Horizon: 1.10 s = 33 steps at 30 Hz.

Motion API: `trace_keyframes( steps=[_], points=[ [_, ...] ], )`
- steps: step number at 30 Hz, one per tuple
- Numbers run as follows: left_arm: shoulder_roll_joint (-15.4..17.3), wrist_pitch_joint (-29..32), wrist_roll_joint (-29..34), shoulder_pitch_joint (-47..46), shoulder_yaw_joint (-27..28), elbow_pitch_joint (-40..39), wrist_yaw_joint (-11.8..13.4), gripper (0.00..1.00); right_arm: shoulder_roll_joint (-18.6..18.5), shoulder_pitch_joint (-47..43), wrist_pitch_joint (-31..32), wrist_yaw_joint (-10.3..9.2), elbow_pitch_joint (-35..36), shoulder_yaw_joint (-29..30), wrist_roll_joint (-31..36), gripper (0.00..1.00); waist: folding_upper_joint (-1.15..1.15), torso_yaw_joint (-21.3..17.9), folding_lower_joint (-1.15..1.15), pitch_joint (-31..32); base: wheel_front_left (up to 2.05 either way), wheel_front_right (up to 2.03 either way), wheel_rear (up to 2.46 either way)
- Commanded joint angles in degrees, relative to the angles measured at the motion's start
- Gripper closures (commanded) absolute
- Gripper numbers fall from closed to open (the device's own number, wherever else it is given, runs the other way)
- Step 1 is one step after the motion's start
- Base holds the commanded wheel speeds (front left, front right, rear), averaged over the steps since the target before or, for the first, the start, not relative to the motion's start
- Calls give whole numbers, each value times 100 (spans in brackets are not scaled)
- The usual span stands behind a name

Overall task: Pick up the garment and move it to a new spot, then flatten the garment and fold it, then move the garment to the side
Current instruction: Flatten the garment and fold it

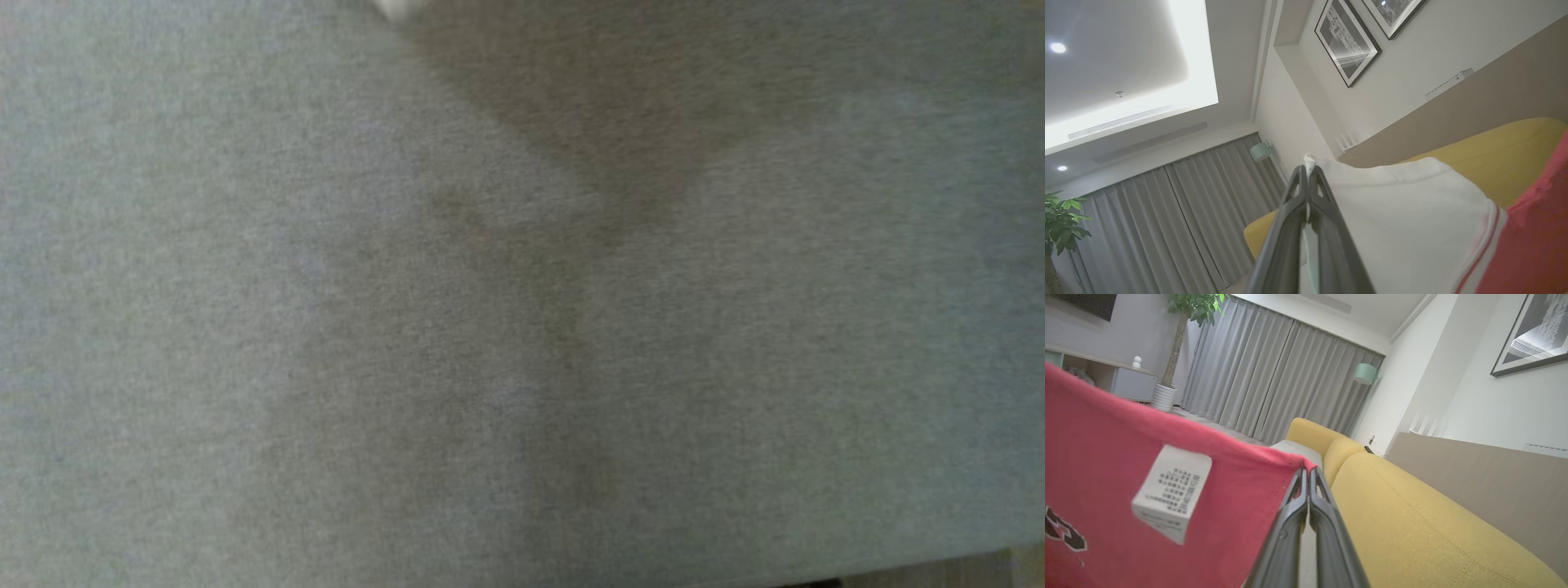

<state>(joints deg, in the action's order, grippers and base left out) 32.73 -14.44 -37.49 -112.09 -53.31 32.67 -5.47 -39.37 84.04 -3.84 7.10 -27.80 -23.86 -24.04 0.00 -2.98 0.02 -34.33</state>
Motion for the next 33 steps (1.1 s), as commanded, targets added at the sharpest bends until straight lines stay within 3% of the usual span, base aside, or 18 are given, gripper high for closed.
trace_keyframes(
  steps=[1, 6, 14, 17, 23, 28, 33],
  points=[
    [111, -25, 66, -230, 170, -36, -69, 100, -137, 45, -110, 39, -25, -11, -21, 100, 0, 99, -2, -116, 0, 0, 0],
    [249, -51, 106, 245, -34, -436, -180, 100, -173, -159, -376, 39, -383, -232, -140, 100, 0, 161, -2, -146, 0, 0, 0],
    [1127, -54, -10, 2370, -275, -1882, -142, 100, -211, -1515, -803, 39, -720, -620, -547, 100, 0, 189, -2, 87, 0, 0, 0],
    [1434, -55, -24, 3458, -342, -2441, 126, 100, -230, -2241, -954, 39, -709, -637, -643, 100, 0, 143, -2, 311, 0, 0, 0],
    [1932, -55, -94, 5695, -460, -3558, 951, 100, -193, -3847, -1091, 39, -456, -437, -682, 100, 0, 27, -2, 798, 0, 0, 0],
    [1965, -55, -199, 7274, -442, -4209, 1537, 100, -107, -5162, -1111, 39, -48, -51, -600, 100, 0, -78, -2, 1128, 0, 0, 0],
    [1854, -55, -190, 8553, -317, -4568, 1879, 100, 13, -6240, -1114, 39, 456, 378, -338, 100, 0, -199, -2, 1398, 0, 0, 0]
  ],
)
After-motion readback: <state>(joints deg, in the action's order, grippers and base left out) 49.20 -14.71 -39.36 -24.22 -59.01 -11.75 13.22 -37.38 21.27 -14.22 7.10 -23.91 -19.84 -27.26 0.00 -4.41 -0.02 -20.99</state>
